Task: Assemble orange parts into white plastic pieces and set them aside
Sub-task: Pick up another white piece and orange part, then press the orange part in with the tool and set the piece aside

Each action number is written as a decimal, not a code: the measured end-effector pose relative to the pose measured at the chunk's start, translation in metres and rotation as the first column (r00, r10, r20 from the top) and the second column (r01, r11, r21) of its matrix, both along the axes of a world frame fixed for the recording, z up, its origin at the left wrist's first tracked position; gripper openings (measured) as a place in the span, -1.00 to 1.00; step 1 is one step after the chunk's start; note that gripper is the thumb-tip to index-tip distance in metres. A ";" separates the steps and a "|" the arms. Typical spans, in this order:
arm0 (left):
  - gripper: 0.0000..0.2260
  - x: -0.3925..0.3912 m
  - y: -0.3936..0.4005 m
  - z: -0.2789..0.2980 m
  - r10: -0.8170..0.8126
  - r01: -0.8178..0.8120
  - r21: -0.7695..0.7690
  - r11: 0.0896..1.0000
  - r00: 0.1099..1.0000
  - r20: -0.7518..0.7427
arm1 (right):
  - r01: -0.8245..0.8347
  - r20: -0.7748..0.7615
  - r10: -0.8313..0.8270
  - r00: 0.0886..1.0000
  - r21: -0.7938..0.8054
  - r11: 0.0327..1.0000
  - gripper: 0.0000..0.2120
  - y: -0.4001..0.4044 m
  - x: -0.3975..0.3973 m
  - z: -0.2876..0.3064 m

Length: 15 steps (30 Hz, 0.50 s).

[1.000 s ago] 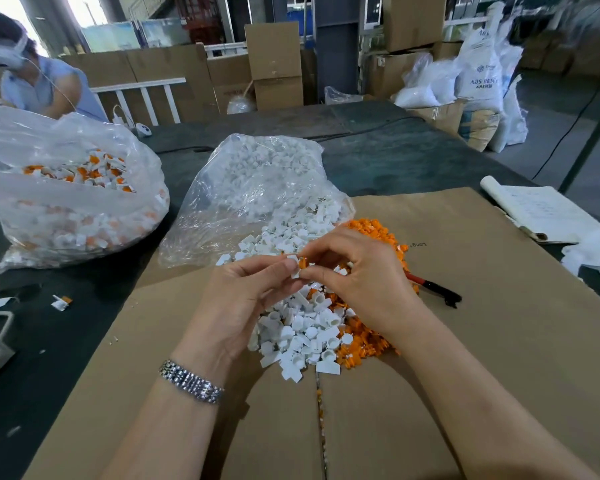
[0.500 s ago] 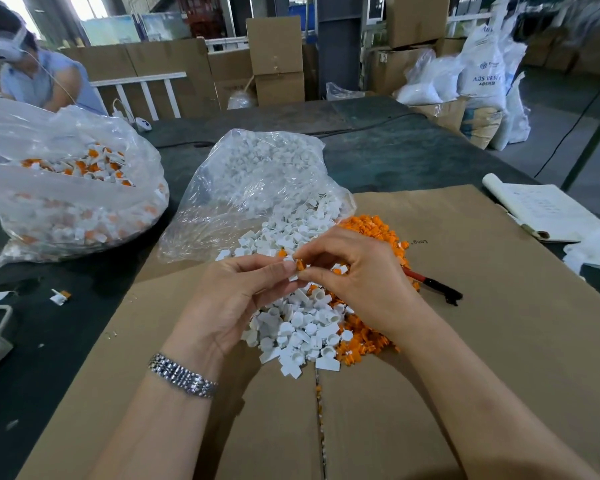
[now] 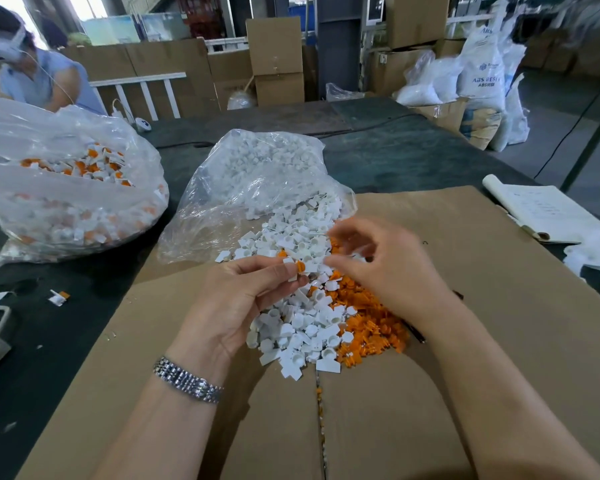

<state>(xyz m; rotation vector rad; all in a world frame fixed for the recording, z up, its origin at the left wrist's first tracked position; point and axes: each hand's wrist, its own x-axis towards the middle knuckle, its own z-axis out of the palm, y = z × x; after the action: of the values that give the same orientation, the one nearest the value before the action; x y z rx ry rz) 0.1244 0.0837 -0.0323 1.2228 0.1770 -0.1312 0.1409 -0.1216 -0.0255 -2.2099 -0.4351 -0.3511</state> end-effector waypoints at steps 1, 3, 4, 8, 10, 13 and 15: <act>-0.91 0.000 0.001 0.000 0.004 -0.004 -0.016 1.000 1.000 -0.006 | 0.123 -0.029 -0.126 0.992 -0.086 0.989 -0.66 -0.010 0.003 0.001; -0.93 0.001 0.002 0.001 0.016 -0.017 -0.045 0.999 1.000 -0.011 | 0.273 -0.137 -0.329 0.934 -0.317 0.908 -0.54 -0.029 0.007 -0.001; -0.93 0.001 0.002 0.001 0.022 -0.023 -0.056 0.998 1.000 -0.011 | 0.276 -0.204 -0.384 0.900 -0.415 0.867 -0.50 -0.035 0.009 -0.002; -0.92 0.002 0.003 0.000 0.038 -0.038 -0.063 0.997 0.999 -0.013 | 0.184 -0.306 -0.402 0.863 -0.551 0.814 -0.57 -0.034 0.010 -0.008; -0.92 0.002 0.004 0.000 0.037 -0.037 -0.068 0.997 0.999 -0.009 | 0.186 -0.276 -0.401 0.873 -0.571 0.799 -0.62 -0.031 0.009 -0.007; -0.87 0.001 0.004 0.001 0.044 -0.045 -0.091 0.995 0.999 -0.016 | 0.190 -0.261 -0.385 0.885 -0.553 0.811 -0.69 -0.029 0.008 -0.004; -0.80 0.000 0.003 0.003 0.052 -0.053 -0.079 0.995 0.998 -0.018 | 0.197 -0.270 -0.360 0.893 -0.484 0.853 -0.74 -0.030 0.007 -0.002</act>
<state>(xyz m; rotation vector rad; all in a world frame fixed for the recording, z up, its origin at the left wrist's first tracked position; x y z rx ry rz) 0.1246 0.0868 -0.0295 1.1374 0.2161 -0.1017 0.1477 -0.1517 -0.0272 -2.7295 0.0231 0.0079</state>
